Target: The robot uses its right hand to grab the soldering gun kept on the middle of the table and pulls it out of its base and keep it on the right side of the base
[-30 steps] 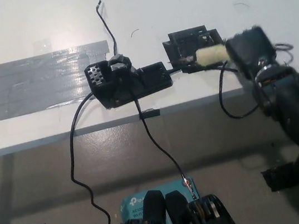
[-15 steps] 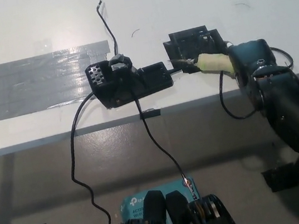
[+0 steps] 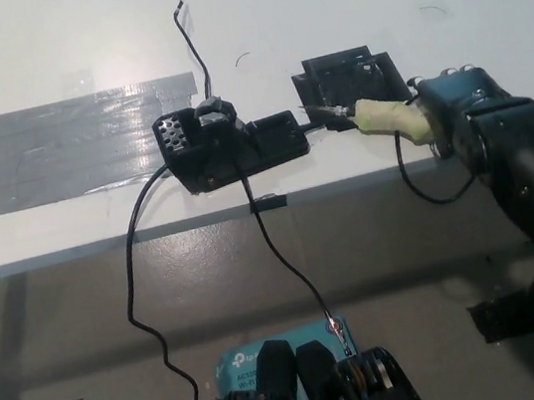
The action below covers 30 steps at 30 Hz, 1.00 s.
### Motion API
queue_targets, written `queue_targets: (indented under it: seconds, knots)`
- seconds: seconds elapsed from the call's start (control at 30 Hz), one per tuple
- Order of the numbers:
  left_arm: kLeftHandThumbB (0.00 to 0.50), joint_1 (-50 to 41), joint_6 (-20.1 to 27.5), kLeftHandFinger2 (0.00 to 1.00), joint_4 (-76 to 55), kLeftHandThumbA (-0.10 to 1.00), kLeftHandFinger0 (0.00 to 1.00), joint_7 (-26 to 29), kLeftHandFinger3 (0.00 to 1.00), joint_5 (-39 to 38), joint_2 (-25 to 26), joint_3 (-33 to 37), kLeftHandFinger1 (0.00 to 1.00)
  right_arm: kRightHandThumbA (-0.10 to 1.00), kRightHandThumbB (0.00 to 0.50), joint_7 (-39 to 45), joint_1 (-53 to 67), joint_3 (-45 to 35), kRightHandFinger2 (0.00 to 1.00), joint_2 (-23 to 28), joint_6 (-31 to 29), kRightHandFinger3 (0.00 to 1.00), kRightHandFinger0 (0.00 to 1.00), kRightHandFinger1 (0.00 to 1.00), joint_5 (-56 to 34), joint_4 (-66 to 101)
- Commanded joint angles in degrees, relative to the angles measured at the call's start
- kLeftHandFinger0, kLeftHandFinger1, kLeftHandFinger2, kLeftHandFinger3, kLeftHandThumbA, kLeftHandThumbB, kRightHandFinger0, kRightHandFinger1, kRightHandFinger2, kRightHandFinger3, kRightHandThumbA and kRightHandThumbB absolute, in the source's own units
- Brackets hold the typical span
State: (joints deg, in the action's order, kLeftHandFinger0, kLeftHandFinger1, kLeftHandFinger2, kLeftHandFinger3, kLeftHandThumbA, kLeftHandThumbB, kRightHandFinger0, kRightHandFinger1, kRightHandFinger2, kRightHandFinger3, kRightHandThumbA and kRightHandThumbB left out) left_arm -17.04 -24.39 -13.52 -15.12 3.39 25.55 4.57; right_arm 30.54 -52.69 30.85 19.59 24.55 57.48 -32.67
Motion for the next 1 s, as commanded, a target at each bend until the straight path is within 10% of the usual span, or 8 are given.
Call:
queue_targets:
  seconds: [0.0,0.57,0.97]
  knots:
    - [0.289,-0.7,0.8,0.49,-0.6,0.77,0.25,-0.7,0.84,-0.1,1.7,-1.0,0.34,1.0,0.5,3.3,-4.4,-1.1,1.0,1.7,0.6,1.0,1.0,1.0,-1.7,3.4]
    - [0.311,-0.3,1.0,0.5,-0.7,0.77,0.24,-1.1,0.88,-0.2,1.5,-1.0,0.35,1.0,0.5,8.9,7.5,-12.8,1.0,8.0,1.8,1.0,1.0,1.0,-13.8,34.5]
    - [0.321,0.3,0.7,0.48,0.1,0.76,0.23,-1.2,0.89,-1.0,1.4,-1.5,0.31,1.0,0.424,8.2,41.3,-41.0,1.0,4.5,2.4,1.0,1.0,1.0,-31.2,65.3]
